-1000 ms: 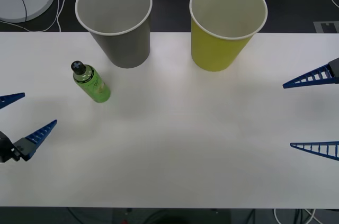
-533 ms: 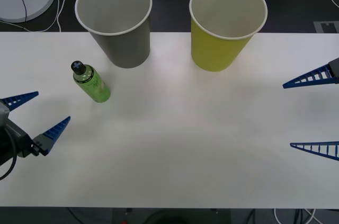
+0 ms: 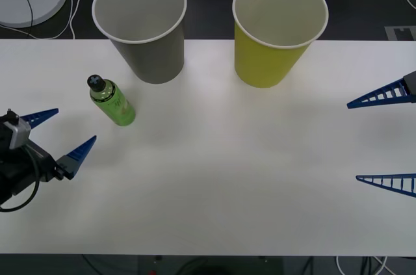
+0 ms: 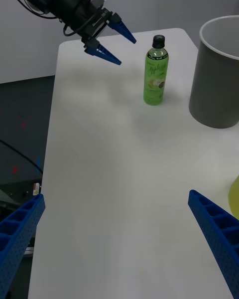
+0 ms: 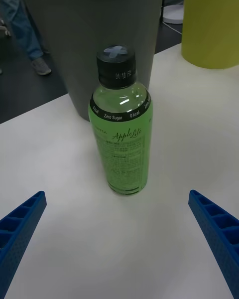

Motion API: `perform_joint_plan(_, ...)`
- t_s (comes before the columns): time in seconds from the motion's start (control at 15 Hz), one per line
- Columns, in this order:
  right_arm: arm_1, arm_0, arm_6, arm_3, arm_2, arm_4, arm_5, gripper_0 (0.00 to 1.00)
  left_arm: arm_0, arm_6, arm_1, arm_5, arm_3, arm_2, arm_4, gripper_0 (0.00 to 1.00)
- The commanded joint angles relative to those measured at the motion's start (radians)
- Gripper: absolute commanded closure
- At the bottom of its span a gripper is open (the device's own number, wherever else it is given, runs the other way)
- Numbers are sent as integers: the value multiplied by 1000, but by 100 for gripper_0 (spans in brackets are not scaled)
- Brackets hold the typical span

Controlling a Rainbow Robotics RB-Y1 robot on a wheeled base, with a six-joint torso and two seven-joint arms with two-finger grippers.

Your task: Put the can into the green bin and the plastic bottle into the gray bin

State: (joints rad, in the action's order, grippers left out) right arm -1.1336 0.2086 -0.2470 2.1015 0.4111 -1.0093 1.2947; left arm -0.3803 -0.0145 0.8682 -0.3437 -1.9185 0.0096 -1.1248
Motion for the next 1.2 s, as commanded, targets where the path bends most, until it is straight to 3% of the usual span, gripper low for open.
perform_joint_plan(0.07, 0, 0, 0, 0, 0, 0, 0, 0, 32, -7, -2, 12, 30, -22, -10, 0)
perform_joint_plan(0.8, 0, 0, 0, 0, 0, 0, 0, 0, 213, -18, -2, 95, 130, -155, -30, 0)
perform_joint_plan(1.2, 0, 0, 0, 0, 0, 0, 0, 0, 267, -32, -3, 150, 128, -218, 17, 0)
